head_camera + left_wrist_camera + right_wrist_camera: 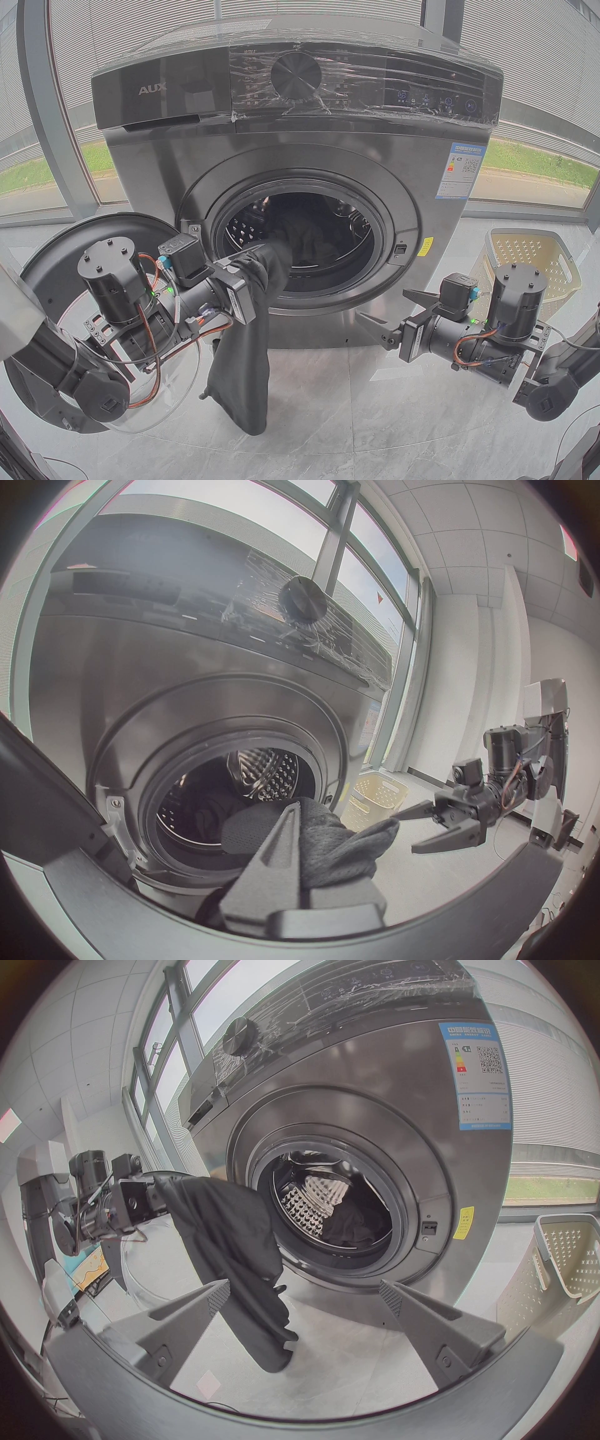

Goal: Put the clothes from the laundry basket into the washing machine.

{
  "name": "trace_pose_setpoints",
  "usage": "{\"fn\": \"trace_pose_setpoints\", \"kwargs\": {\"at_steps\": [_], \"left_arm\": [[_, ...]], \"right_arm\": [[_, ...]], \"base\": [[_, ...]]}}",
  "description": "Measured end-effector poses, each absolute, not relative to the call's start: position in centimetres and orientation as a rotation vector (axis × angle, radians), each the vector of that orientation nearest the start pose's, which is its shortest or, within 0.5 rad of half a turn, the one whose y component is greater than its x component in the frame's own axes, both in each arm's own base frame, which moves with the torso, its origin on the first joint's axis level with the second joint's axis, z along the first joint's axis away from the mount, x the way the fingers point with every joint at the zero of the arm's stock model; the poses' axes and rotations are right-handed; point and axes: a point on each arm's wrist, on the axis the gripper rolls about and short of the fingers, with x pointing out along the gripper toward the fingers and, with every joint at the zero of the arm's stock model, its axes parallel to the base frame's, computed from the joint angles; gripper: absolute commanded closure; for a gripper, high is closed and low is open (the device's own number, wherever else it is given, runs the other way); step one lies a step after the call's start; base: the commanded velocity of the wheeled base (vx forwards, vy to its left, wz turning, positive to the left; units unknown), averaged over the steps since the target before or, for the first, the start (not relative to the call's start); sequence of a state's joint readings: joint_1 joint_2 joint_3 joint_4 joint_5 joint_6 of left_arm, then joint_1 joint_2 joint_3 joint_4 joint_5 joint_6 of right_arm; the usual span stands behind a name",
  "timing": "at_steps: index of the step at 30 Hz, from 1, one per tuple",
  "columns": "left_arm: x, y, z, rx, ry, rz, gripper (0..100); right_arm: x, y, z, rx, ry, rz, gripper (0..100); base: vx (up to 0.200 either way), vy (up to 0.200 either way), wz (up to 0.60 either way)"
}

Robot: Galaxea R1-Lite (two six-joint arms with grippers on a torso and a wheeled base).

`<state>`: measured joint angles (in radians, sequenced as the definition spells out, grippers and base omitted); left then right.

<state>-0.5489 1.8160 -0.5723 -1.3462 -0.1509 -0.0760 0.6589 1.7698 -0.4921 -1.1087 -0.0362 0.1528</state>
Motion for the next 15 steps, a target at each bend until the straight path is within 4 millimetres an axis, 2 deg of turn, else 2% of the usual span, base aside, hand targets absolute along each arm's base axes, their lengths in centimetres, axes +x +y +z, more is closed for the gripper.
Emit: {"fn": "trace_pose_setpoints", "kwargs": {"at_steps": [7, 15], "left_arm": [[25.6, -16.5, 16.8, -0.108, -0.105, -0.693, 100], [25.1, -17.3, 17.0, -0.113, -0.111, -0.726, 100]], "right_arm": [[21.8, 18.1, 12.5, 0.077, 0.227, 0.646, 0], [21.6, 18.9, 12.6, 0.083, 0.213, 0.685, 0]], "base": [[0.0, 0.0, 0.0], [0.0, 0.0, 0.0]]}}
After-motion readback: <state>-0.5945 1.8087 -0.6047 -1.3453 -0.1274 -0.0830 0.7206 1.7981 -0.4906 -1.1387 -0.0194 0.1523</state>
